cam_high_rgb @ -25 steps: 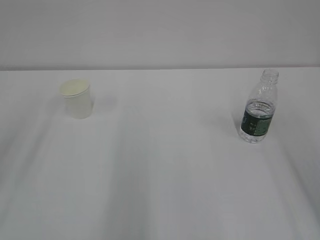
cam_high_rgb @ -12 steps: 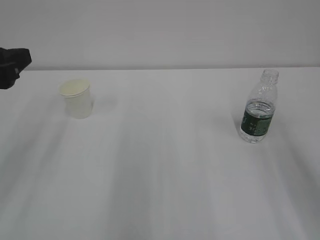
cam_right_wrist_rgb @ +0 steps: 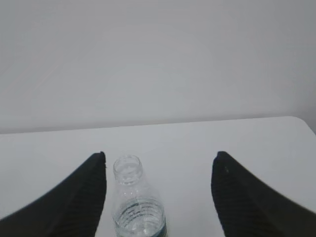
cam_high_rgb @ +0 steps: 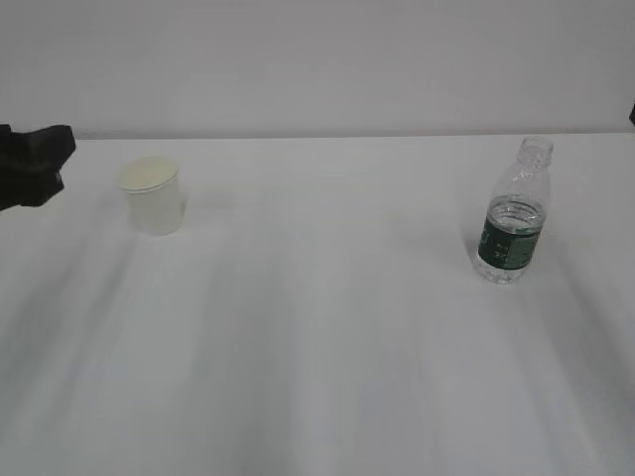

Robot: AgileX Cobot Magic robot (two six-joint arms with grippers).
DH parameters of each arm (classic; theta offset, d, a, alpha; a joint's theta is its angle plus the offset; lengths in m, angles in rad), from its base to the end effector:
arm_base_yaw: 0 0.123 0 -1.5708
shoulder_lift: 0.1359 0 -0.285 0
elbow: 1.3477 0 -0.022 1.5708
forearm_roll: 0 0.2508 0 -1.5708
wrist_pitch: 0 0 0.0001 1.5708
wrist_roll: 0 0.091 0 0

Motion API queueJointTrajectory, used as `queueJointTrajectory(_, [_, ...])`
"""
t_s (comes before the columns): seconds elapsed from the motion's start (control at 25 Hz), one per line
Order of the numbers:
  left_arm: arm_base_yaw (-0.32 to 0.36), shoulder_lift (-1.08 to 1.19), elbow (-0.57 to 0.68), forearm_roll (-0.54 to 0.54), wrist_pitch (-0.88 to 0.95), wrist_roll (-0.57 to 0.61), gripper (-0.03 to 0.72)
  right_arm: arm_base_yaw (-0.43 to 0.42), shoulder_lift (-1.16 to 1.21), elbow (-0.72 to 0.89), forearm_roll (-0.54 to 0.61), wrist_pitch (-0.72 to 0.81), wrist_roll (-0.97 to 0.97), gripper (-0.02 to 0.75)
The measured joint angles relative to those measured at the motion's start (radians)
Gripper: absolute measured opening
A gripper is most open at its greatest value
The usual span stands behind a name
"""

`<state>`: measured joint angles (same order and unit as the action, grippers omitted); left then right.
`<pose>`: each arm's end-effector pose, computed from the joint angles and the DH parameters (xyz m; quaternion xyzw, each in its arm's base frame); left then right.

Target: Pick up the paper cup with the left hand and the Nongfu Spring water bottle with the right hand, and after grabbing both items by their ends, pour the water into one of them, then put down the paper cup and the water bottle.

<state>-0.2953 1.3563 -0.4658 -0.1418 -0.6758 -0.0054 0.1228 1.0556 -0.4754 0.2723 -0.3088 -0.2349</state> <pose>0.2486 -0.0672 0.2298 0.0381 0.7512 -0.1019 0.6510 0.2141 0.0190 0.2708 -0.0118 0.7723 0.0154 0.6350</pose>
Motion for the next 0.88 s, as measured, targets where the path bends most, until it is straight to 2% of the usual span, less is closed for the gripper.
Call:
queueJointTrajectory(0.12, [0.000,0.045,0.047,0.000,-0.102,-0.016,0.461,0.000,0.028,0.046,-0.040,-0.061,0.033,0.501])
queueJointTrajectory(0.28, [0.000,0.109,0.106,0.005,-0.274,-0.073,0.461,0.000,0.080,0.146,-0.136,-0.259,0.176,0.501])
queueJointTrajectory(0.48, [0.000,0.198,0.136,0.079,-0.431,-0.089,0.461,0.000,0.186,0.233,-0.237,-0.490,0.257,0.501])
queueJointTrajectory(0.76, [0.000,0.309,0.136,0.162,-0.461,-0.117,0.461,0.000,0.387,0.272,-0.336,-0.775,0.270,0.501])
queueJointTrajectory(0.88, [0.000,0.338,0.136,0.194,-0.461,-0.121,0.461,0.000,0.481,0.272,-0.352,-0.816,0.272,0.501])
